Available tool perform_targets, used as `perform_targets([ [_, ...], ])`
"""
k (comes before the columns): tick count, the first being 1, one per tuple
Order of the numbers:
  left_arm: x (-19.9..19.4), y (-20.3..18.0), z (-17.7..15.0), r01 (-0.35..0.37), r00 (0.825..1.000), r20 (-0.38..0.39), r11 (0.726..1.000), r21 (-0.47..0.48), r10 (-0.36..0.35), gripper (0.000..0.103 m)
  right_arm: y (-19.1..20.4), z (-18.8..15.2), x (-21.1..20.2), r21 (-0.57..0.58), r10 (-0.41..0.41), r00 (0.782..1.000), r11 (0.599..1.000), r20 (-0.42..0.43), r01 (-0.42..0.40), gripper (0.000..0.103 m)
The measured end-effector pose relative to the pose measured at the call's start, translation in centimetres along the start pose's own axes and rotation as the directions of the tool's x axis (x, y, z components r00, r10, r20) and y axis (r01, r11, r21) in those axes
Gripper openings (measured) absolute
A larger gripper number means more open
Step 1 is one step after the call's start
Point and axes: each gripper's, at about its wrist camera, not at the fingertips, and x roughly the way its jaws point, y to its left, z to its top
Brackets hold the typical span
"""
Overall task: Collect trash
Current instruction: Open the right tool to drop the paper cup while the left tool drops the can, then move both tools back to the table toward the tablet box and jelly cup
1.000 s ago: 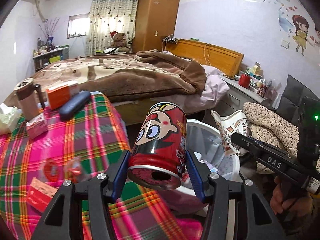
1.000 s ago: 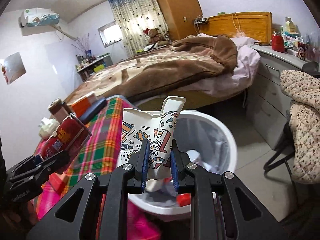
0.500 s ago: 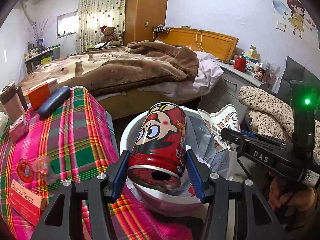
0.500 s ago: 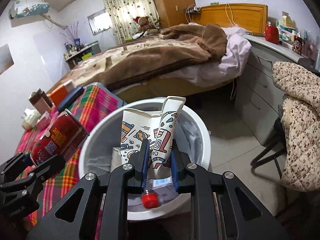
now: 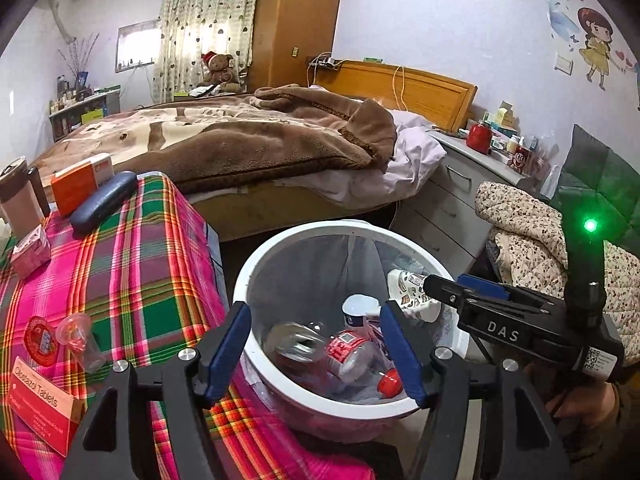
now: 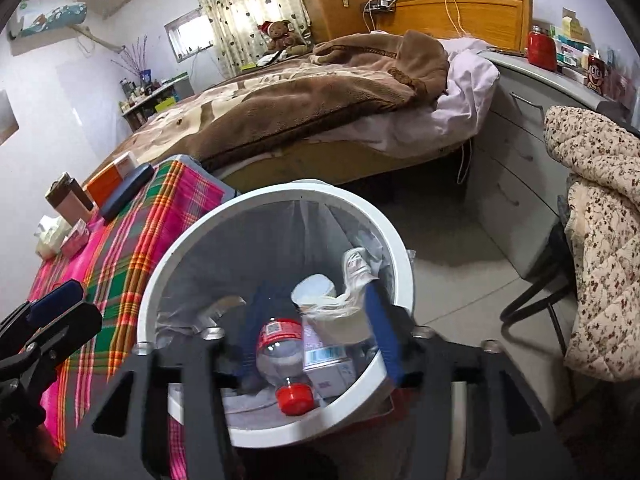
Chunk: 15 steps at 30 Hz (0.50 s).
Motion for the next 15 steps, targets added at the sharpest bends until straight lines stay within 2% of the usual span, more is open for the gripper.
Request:
perform_targets([
  [15,-3.2,2.1,-0.6,-0.040,0.998,0.036,0.998,-0.041,0.042,0.067,1.8,-0.1,-1.8,-0.012,0.035,0.998,0.999,0.060,-0.034,0.054],
])
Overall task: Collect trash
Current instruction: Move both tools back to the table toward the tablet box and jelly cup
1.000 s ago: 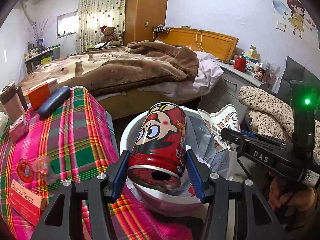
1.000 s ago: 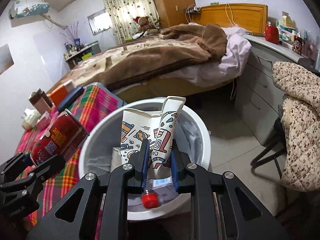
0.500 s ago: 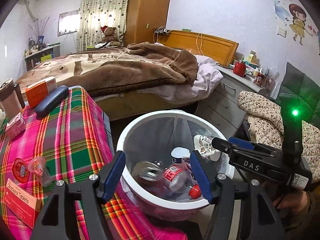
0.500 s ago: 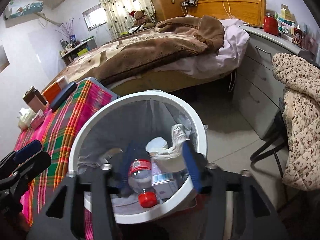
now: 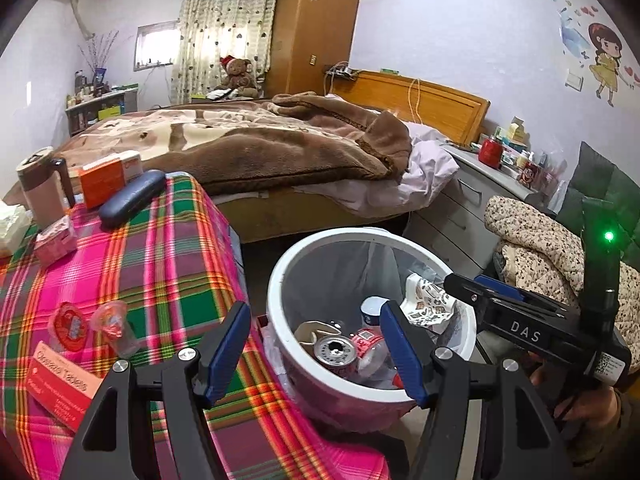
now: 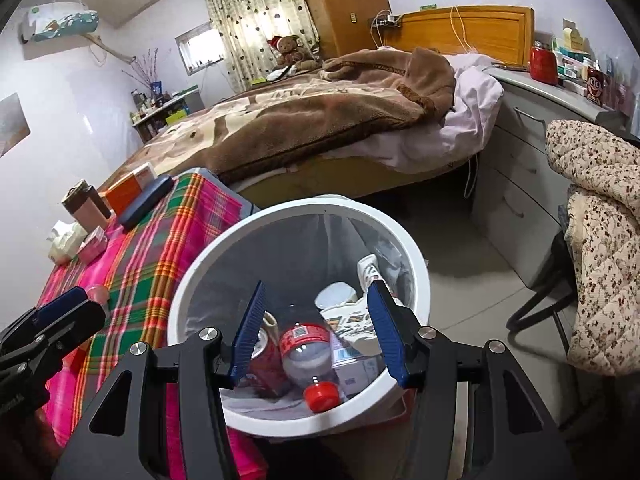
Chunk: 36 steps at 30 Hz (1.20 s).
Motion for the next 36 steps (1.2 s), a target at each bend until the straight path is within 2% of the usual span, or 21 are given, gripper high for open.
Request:
perform_targets([
  [12,-3.9,3.9,-1.1,-0.071,0.996,0.051,0.996,-0.056,0.073,0.067,3.6,-0.6,-0.5,-0.034,0.072,0.997,0.997,0.029,-0.071,0.054],
  [17,-4.9,7.0,-1.7,-0.125,0.990,0.049,0.986,-0.110,0.131,0.067,5.5,-0.7,-0.1,-0.058,0.119,0.992,0.991,0.032,-0.117,0.055],
  [20,-5.5,9.1,-2.2,-0.153,0.986,0.047,0.976,-0.154,0.162,0.068,6.8,-0.7,0.5,-0.074,0.154,0.988,0.986,0.029,-0.151,0.059],
  [23,-5.8,11.3,-2.6,-0.177,0.982,0.032,0.964,-0.199,0.187,0.072,7.9,-0.8,1.1,-0.089,0.176,0.984,0.981,0.024,-0.173,0.059],
  [30,-6.0,14.6,-4.0,-0.243,0.969,-0.010,0.942,-0.230,0.247,0.073,10.8,-1.1,2.9,-0.134,0.228,0.974,0.964,-0.017,-0.228,0.061],
  [34,-5.5,16.2,-5.0,-0.270,0.963,-0.051,0.931,-0.247,0.266,0.079,12.3,-1.2,3.9,-0.158,0.251,0.967,0.954,-0.048,-0.256,0.068],
  [36,-4.9,16.8,-5.6,-0.277,0.961,-0.078,0.928,-0.250,0.266,0.080,12.9,-1.1,4.4,-0.167,0.258,0.964,0.950,-0.062,-0.264,0.068],
])
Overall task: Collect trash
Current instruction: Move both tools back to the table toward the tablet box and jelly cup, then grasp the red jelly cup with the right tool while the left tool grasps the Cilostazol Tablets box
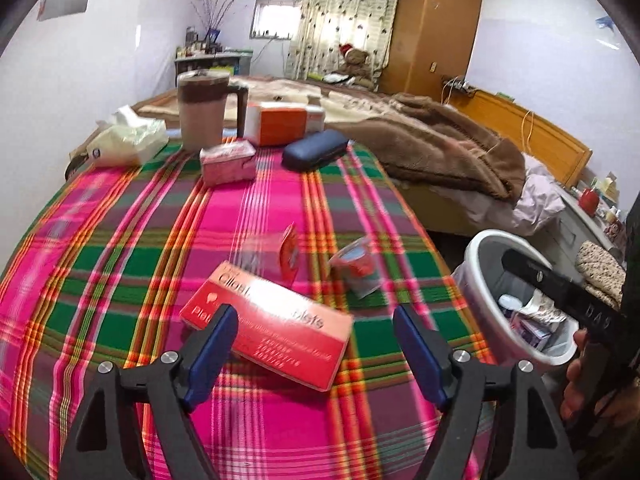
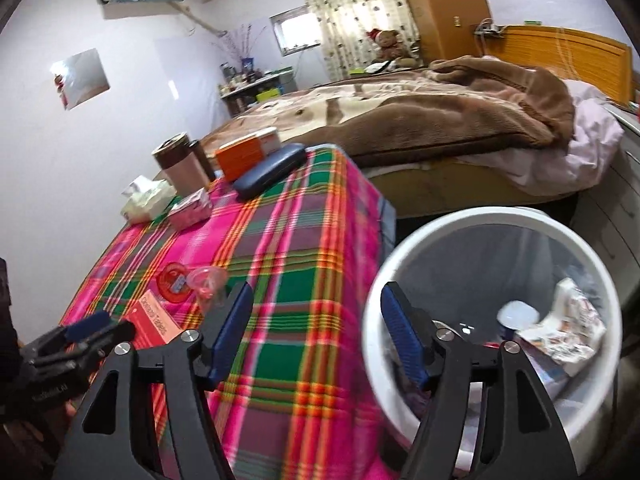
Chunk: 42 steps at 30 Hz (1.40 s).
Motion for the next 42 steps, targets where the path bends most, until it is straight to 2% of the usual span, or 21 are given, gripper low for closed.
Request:
perform_targets([
  [7,1.8,1.3,-0.7,-0.022,0.998,-0.054,1.000,-0.021,0.021,0.080,2.2,0.6,2.6,-0.035,0.038,0.998,0.999,-0.058,-0.040,0.068],
  [12,2.5,1.6,-1.2,-0.042,0.996,-0.077,0.999,0.005,0.043,0.081,3.6,0.8,4.3,-0.058,0.074,0.992,0.995,-0.099,-0.080,0.068],
  [16,2.1,2.5,-1.5,-0.011,0.995,-0.095,1.000,-0.013,0.010,0.082,4.8,0.5,5.1,-0.089,0.105,0.985,0.989,-0.136,-0.117,0.068],
  [19,2.3,2.8,-1.8,-0.043,0.992,-0.117,0.999,0.011,0.044,0.082,5.5,0.2,5.8,-0.106,0.128,0.978,0.983,-0.167,-0.147,0.068],
  [26,2.2,2.2,-2.5,0.010,0.990,-0.138,0.999,0.049,-0.003,0.082,6.1,-0.1,7.5,-0.116,0.123,0.964,0.981,-0.237,-0.154,0.068],
  [29,2.6,2.1,-2.8,0.000,0.989,-0.149,0.998,0.064,0.009,0.082,6.7,-0.1,7.8,-0.166,0.077,0.967,0.979,-0.242,-0.120,0.068],
  [33,2.9,2.6,-2.5,-0.032,0.989,-0.145,0.996,0.078,0.043,0.082,6.8,0.1,8.4,-0.173,0.068,0.965,0.978,-0.255,-0.114,0.068],
  [36,2.5,4.0,-2.4,-0.056,0.988,-0.139,0.997,0.049,0.062,0.082,7.0,0.1,8.7,-0.176,0.075,0.963,0.977,-0.260,-0.123,0.068],
  [38,2.4,5.3,-2.4,-0.082,0.986,-0.141,0.996,0.027,0.085,0.082,7.2,0.0,8.8,-0.185,0.076,0.962,0.974,-0.262,-0.128,0.054],
  [40,2.3,6.5,-2.3,-0.103,0.985,-0.142,0.995,0.003,0.103,0.082,7.5,-0.1,8.9,-0.193,0.076,0.961,0.973,-0.266,-0.130,0.050],
  [42,2.1,7.6,-2.0,-0.131,0.983,-0.135,0.991,-0.020,0.127,0.082,7.7,-0.2,8.8,-0.198,0.080,0.961,0.971,-0.266,-0.136,0.041],
])
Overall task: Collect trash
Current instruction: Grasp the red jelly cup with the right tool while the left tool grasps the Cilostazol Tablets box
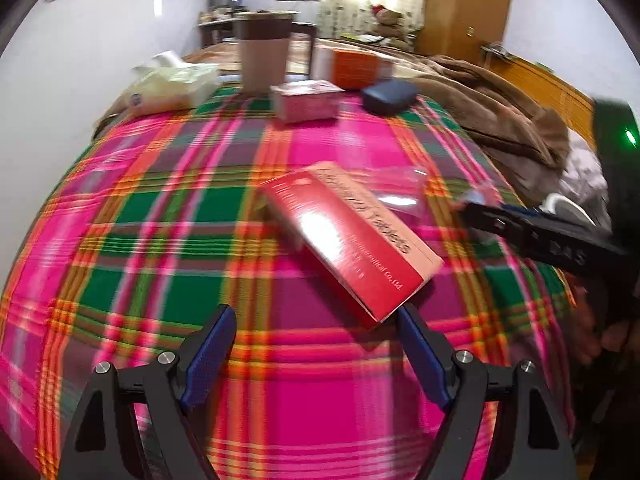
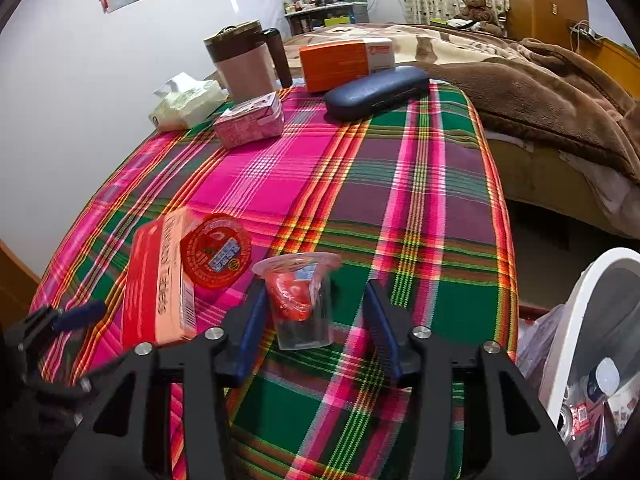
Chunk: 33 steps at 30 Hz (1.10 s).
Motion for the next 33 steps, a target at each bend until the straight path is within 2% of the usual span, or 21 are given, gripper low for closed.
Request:
perform_targets([
  [2,0.1,1.1,0.3,-0.012,1.000,0.003,0.999,-0.030,0.012,0.082,0.2,0.0,0.1,0.000,0.002,1.000,1.000,-0.001,-0.002,0.031],
  [4,0.3,2.0,0.7,-0.011,1.000,0.001,0.998,-0.061,0.011,0.082,0.3,0.0,0.1,0.002,-0.004,1.000,1.000,0.000,0.004,0.031],
  [7,-0.1,2.3,1.2,0.034,0.999,0.021,0.995,-0.096,-0.032,0.082,0.4,0.0,0.0,0.002,-0.007,1.000,1.000,0.007,0.007,0.031],
  [10,-0.5,1.4,1.9,0.084,0.995,0.064,0.992,-0.090,-0.079,0.082,0.4,0.0,0.0,0.011,-0.008,1.000,1.000,0.013,0.008,0.031],
  [13,0.3,0.3,3.1,0.110,0.993,0.062,0.991,-0.081,-0.105,0.083,0.2,0.0,0.0,0.024,-0.011,1.000,1.000,0.012,0.011,0.031],
  [21,3.1,-1.1,4.3,0.076,0.997,0.000,0.994,-0.082,-0.077,0.084,0.0,0.2,0.0,0.041,-0.016,1.000,0.999,0.015,0.016,0.031],
  [24,3.7,-1.3,4.5,0.035,0.999,-0.002,0.997,-0.066,-0.036,0.084,0.1,0.3,0.0,0.039,-0.015,1.000,0.999,0.020,0.015,0.031],
  [33,4.7,-0.4,5.4,-0.019,1.000,-0.012,0.998,-0.065,0.018,0.084,-0.2,0.8,0.3,0.043,-0.019,0.999,0.999,0.027,0.018,0.031],
])
